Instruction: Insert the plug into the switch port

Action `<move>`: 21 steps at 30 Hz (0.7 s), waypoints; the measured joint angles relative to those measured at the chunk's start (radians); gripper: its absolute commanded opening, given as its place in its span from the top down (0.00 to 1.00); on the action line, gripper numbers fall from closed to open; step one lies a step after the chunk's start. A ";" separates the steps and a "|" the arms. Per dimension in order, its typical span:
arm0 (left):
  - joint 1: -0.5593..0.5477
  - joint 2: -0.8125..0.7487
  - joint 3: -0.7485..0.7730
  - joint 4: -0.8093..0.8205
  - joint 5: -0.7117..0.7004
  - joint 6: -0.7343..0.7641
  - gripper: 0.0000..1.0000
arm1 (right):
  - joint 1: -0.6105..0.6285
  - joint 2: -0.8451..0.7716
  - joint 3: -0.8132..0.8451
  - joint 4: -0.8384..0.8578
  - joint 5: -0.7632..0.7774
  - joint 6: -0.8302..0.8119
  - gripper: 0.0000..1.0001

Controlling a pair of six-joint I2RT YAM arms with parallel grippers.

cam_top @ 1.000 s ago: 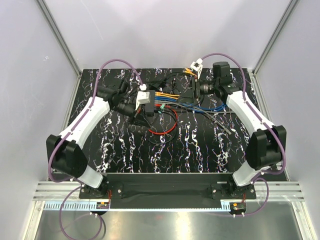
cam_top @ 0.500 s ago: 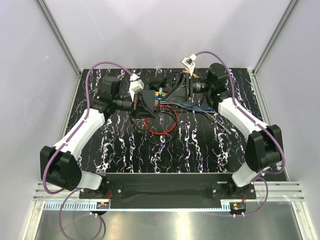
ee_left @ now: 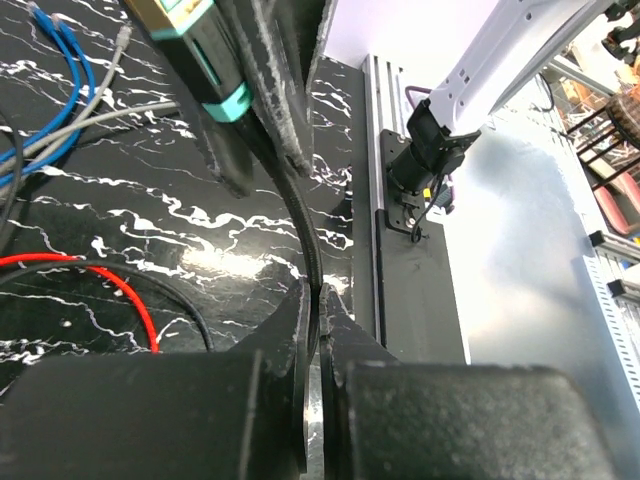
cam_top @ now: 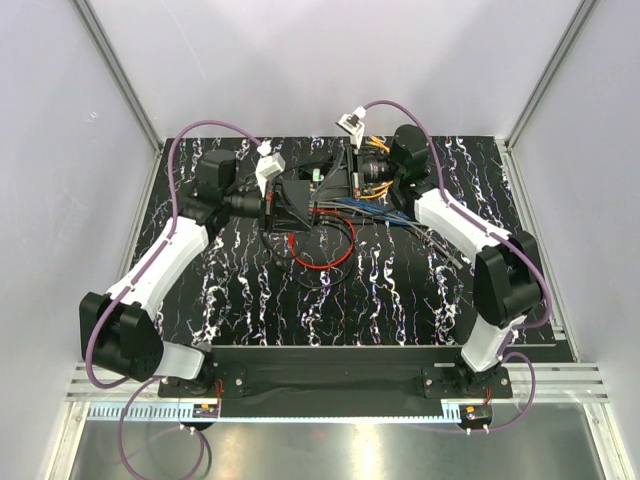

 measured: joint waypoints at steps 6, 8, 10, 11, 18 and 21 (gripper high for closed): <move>0.023 -0.005 0.008 -0.008 -0.011 -0.007 0.50 | -0.009 0.045 0.070 0.080 0.029 0.094 1.00; 0.047 -0.011 0.008 -0.016 -0.021 -0.018 0.45 | -0.033 0.076 0.157 0.088 0.056 0.115 1.00; 0.083 -0.025 0.008 -0.008 -0.031 -0.040 0.41 | -0.074 0.119 0.277 0.100 0.095 0.138 1.00; 0.101 -0.033 0.008 0.000 -0.037 -0.052 0.38 | -0.099 0.142 0.349 0.105 0.125 0.145 1.00; 0.223 -0.100 0.016 0.091 -0.096 -0.158 0.01 | -0.264 0.212 0.711 0.025 0.242 0.063 1.00; 0.253 -0.113 0.017 0.100 -0.116 -0.175 0.01 | -0.343 0.177 0.737 -0.077 0.237 -0.067 1.00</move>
